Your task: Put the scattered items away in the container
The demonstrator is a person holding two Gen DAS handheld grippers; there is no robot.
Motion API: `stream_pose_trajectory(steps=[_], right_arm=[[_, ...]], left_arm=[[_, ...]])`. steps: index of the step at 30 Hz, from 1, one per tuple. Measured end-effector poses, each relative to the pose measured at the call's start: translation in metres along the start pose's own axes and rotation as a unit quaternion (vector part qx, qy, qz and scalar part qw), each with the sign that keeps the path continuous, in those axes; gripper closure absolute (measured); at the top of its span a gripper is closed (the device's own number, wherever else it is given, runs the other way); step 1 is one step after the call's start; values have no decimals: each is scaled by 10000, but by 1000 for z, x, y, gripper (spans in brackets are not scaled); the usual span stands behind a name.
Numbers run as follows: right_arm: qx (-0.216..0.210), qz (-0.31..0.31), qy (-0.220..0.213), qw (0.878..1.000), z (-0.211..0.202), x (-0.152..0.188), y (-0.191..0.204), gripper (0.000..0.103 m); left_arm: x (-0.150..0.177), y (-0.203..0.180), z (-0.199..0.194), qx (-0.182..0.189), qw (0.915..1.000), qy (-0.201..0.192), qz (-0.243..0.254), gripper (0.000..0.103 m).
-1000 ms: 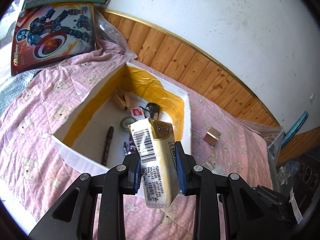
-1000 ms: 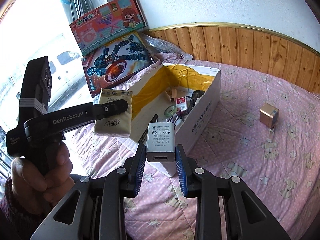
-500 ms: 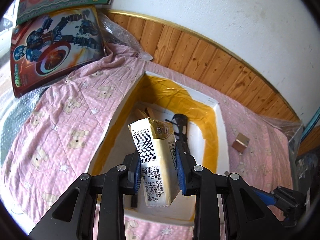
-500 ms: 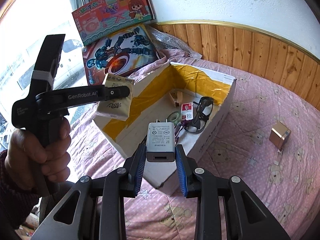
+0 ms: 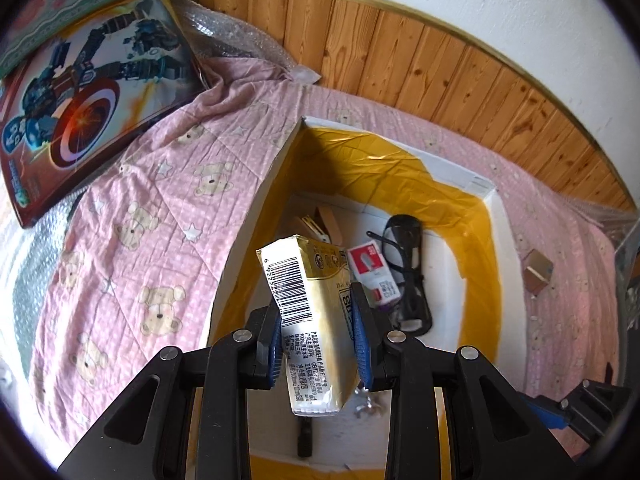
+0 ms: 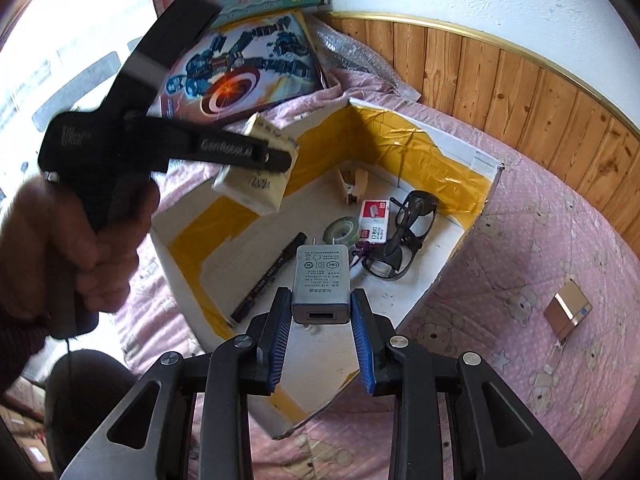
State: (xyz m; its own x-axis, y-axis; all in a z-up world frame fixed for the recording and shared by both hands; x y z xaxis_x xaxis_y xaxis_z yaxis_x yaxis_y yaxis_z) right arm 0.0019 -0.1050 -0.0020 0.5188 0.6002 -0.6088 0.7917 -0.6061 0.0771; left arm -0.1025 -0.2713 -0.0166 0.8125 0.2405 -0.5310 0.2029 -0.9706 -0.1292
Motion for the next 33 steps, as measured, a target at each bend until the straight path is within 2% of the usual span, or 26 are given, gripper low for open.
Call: stream_pose_trajectory(steps=[7,11,13,15,18,25,33], right_arm=[[224,-335,374,9985,21,0,-6,72],[207,-444,457,9978,28,-1,-4,72],[218,-496,493,9973,31,0,-3,72],[182,-484,519,9973,32,0,-2,72],[138,-364,490,9980,30,0,-2,70],[-119,-12,351,9993,16,4,-6,69],[-410,283,267,9984,-2,17,-5,68]], left_arm=[[-14,-8,43,-427,9967,426,537,73],[-17,-9,58,-543,9953,526,607,71],[-19,-8,61,-736,9939,522,638,69],[-20,-6,61,-817,9933,542,618,68],[-22,-5,59,-792,9938,555,547,60],[-24,1,48,-802,9945,615,269,60],[-17,-7,18,-853,9945,498,344,60]])
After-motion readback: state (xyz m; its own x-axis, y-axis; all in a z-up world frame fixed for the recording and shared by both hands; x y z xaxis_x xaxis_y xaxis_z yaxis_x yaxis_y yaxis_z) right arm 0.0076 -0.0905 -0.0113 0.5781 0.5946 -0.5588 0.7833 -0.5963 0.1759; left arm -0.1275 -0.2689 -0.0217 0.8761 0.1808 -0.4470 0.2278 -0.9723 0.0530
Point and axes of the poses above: each gripper's, at about its wrist camera, not at the fingertips, and z roughly the way its jaws point, y to its left, x to its underside, the point moved 4 cm from there along z, roughly the way its jaws point, and after that the axes turned 1 degree about -y, right-handed, at the moved point
